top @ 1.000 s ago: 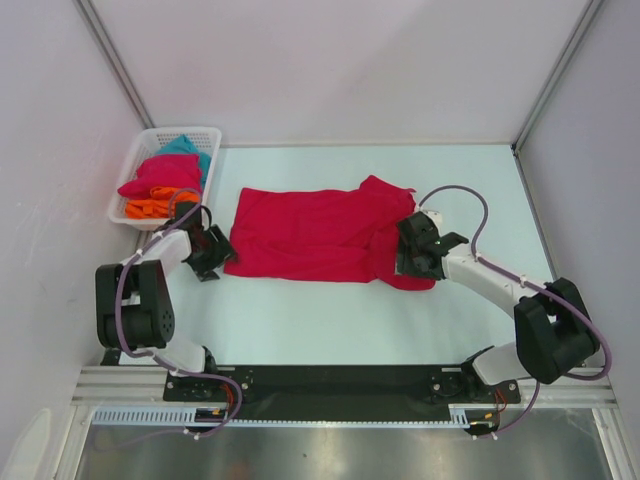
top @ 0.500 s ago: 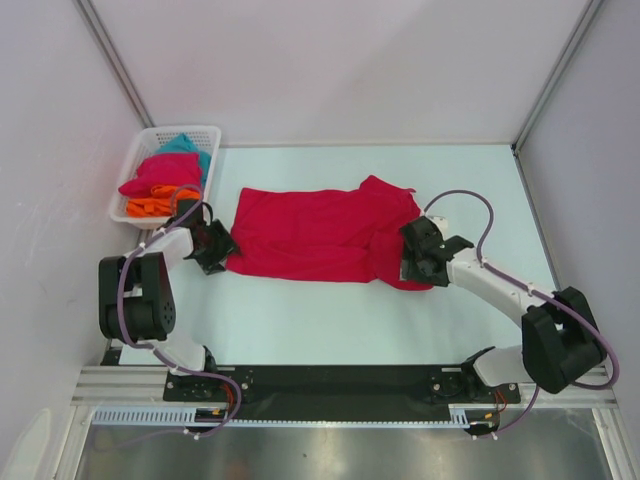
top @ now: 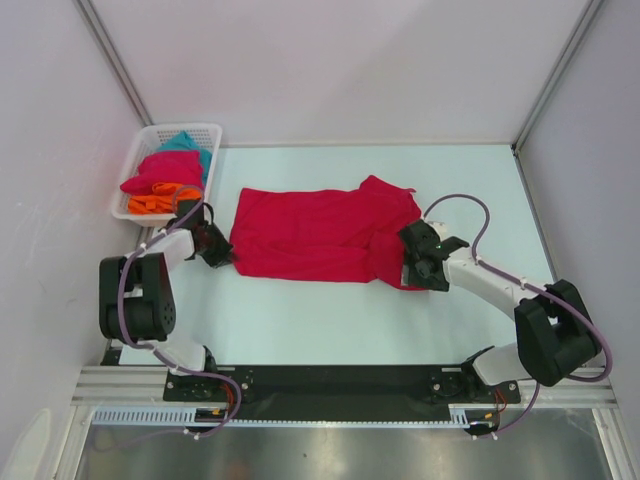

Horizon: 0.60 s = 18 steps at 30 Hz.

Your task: Fold and stack the t-shirts

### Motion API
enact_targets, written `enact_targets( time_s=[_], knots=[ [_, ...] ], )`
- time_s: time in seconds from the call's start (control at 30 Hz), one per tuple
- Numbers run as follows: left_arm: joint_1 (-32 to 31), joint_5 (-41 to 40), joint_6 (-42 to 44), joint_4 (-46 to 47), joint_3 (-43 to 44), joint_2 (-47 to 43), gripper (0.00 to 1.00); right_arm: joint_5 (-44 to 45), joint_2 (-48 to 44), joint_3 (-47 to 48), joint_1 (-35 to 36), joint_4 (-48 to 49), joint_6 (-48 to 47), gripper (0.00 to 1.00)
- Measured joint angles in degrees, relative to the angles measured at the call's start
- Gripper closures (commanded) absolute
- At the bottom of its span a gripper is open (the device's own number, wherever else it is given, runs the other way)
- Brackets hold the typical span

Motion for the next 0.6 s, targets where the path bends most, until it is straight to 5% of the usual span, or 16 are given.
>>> enact_targets(
  time_s=[0.17, 0.37, 0.6],
  knots=[
    [0.0, 0.0, 0.0, -1.7, 0.0, -3.9, 1.00, 0.0, 0.3, -0.5, 0.0, 0.4, 0.2, 0.59],
    [0.0, 0.0, 0.3, -3.5, 0.0, -7.4, 1.00, 0.0, 0.3, -2.4, 0.0, 1.3, 0.4, 1.00],
    [0.0, 0.0, 0.6, -5.6, 0.0, -10.6, 1.00, 0.1, -1.7, -4.0, 0.2, 1.0, 1.1, 1.00]
  ],
)
